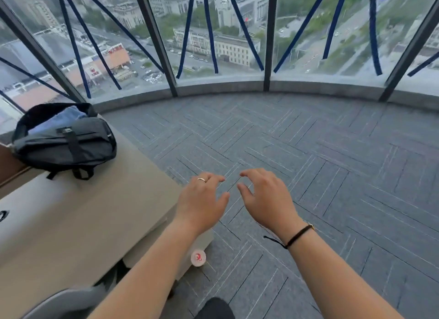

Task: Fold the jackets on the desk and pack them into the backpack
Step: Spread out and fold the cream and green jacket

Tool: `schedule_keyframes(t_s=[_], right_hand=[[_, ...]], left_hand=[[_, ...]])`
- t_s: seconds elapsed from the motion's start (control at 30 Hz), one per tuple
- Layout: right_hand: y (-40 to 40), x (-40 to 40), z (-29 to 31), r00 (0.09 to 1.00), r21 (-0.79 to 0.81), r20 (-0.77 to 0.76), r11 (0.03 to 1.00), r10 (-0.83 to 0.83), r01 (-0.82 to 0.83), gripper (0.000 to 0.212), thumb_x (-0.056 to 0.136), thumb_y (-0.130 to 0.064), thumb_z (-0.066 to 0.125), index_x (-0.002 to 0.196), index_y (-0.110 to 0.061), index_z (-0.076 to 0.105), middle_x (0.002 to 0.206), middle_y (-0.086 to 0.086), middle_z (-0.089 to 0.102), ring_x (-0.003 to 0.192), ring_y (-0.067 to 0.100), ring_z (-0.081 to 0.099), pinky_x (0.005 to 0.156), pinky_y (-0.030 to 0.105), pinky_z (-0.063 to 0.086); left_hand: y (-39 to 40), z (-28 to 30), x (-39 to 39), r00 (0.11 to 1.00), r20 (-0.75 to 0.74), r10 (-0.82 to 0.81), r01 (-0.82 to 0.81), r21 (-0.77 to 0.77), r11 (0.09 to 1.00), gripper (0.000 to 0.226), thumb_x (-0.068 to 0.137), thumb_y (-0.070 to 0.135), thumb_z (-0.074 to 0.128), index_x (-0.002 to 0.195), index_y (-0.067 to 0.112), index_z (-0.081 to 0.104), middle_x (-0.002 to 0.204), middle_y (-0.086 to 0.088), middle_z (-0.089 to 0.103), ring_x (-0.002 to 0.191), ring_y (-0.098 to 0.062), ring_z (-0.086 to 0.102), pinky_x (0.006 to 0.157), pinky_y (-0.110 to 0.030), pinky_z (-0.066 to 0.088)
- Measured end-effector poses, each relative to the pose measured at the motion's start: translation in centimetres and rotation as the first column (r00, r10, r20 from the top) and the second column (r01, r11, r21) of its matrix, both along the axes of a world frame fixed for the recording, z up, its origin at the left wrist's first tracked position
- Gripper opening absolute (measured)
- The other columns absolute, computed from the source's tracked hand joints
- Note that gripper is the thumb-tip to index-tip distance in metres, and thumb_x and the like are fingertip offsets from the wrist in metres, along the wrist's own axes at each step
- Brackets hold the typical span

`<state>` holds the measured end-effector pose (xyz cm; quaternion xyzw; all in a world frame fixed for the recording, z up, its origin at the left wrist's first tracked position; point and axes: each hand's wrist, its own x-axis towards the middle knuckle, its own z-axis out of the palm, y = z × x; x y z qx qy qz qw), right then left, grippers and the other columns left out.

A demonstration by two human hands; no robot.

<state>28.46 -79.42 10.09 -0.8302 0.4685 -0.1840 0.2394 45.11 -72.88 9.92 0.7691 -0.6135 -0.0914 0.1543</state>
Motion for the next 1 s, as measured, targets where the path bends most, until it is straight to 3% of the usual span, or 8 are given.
schedule_keyframes(t_s=[0.2, 0.43, 0.67, 0.83, 1.0], right_hand=[[-10.8, 3.8, -1.0, 0.999, -0.028, -0.047, 0.999, 0.020, -0.021, 0.037, 0.100, -0.037, 0.054, 0.133, -0.020, 0.058, 0.129, -0.001, 0.063, 0.119, 0.021, 0.056, 0.101, 0.035, 0.043], [-25.4, 10.4, 0.9, 0.957, -0.070, -0.271, 0.989, 0.105, -0.128, 0.045, 0.102, -0.042, 0.046, 0.144, -0.025, 0.048, 0.136, -0.003, 0.057, 0.126, 0.019, 0.050, 0.104, 0.037, 0.040], [-37.0, 19.5, 1.7, 0.955, -0.095, -0.249, 0.977, 0.162, -0.190, 0.047, 0.101, -0.046, 0.046, 0.144, -0.027, 0.047, 0.136, -0.006, 0.057, 0.127, 0.018, 0.050, 0.106, 0.035, 0.035], [-46.4, 27.1, -0.2, 0.936, -0.099, -0.233, 0.951, 0.263, -0.292, 0.045, 0.100, -0.047, 0.048, 0.140, -0.027, 0.051, 0.132, -0.006, 0.060, 0.122, 0.018, 0.054, 0.104, 0.035, 0.036], [-57.3, 35.2, -0.1, 0.913, -0.107, -0.197, 0.918, 0.356, -0.381, 0.045, 0.100, -0.049, 0.049, 0.138, -0.026, 0.053, 0.130, -0.004, 0.061, 0.119, 0.020, 0.056, 0.102, 0.036, 0.037]], left_hand=[[-11.1, -1.6, 4.8, 0.999, -0.026, 0.028, -0.028, -0.024, 0.999, 0.041, 0.096, 0.043, 0.059, 0.133, 0.023, 0.058, 0.132, 0.005, 0.057, 0.123, -0.019, 0.052, 0.097, -0.034, 0.045], [-26.5, -1.9, 12.1, 0.997, -0.080, 0.001, 0.002, 0.039, 0.999, 0.043, 0.101, 0.040, 0.050, 0.141, 0.026, 0.049, 0.142, 0.004, 0.049, 0.133, -0.018, 0.041, 0.105, -0.035, 0.039], [-36.2, -0.3, 21.1, 0.993, -0.039, 0.116, -0.115, 0.020, 0.993, 0.038, 0.101, 0.039, 0.049, 0.136, 0.027, 0.053, 0.139, 0.005, 0.052, 0.125, -0.019, 0.049, 0.092, -0.035, 0.046], [-43.2, -1.4, 27.1, 0.971, -0.067, 0.229, -0.229, 0.005, 0.973, 0.035, 0.099, 0.037, 0.052, 0.132, 0.027, 0.057, 0.134, 0.005, 0.055, 0.122, -0.020, 0.052, 0.097, -0.041, 0.048], [-51.9, -1.5, 33.3, 0.938, -0.059, 0.340, -0.335, 0.087, 0.938, 0.039, 0.100, 0.041, 0.048, 0.137, 0.031, 0.051, 0.140, 0.010, 0.050, 0.132, -0.016, 0.045, 0.103, -0.039, 0.043]])
